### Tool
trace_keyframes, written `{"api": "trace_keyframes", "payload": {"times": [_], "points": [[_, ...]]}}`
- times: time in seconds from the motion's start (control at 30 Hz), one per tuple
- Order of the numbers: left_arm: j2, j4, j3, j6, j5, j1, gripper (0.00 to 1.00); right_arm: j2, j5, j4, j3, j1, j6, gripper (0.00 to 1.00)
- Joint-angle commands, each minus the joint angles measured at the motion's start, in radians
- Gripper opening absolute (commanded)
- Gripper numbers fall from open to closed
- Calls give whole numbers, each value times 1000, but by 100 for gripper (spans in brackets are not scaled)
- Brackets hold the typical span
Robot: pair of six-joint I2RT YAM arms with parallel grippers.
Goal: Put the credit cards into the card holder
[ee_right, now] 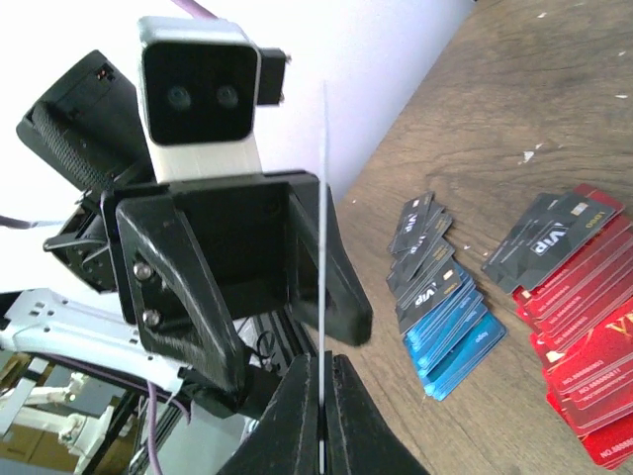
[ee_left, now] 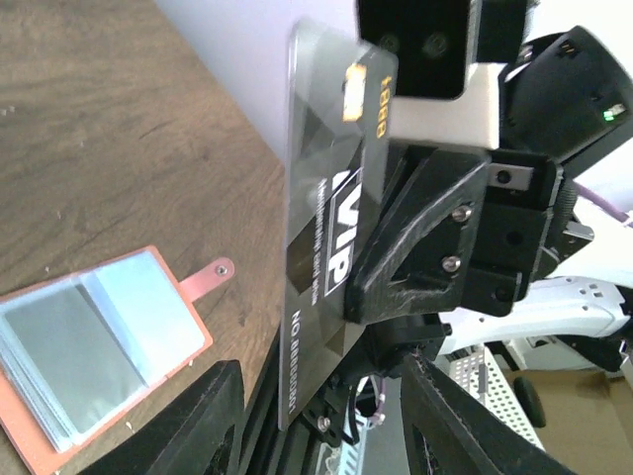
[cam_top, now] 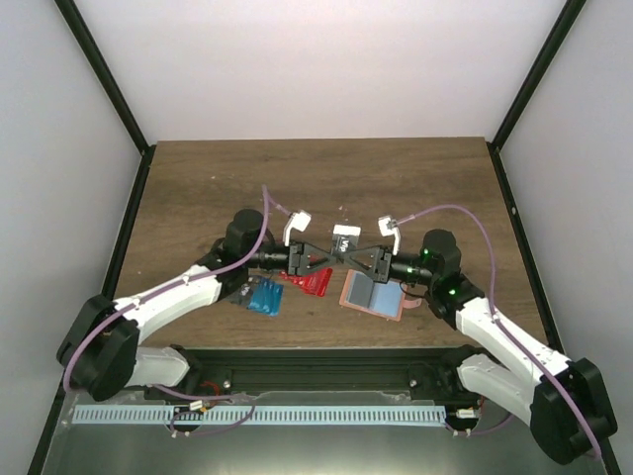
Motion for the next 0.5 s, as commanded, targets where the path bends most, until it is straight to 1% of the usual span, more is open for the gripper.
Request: {"api": "trace_keyframes", "payload": {"times": [0.0,0.2,0.3,0.47], "points": [[-61,-39,26,109,-17,7,45,-48,-84,20,-29,-4,-19,1],[-71,59,8,67,26,7,32,-51,-184,120,-58,-4,32,1],[-71,93,2,50,33,7,25,-50,-203,137,-59,-4,38,1],[-57,104,4,42,45,2,12,-37,-225,167,-59,-4,50,1]]}}
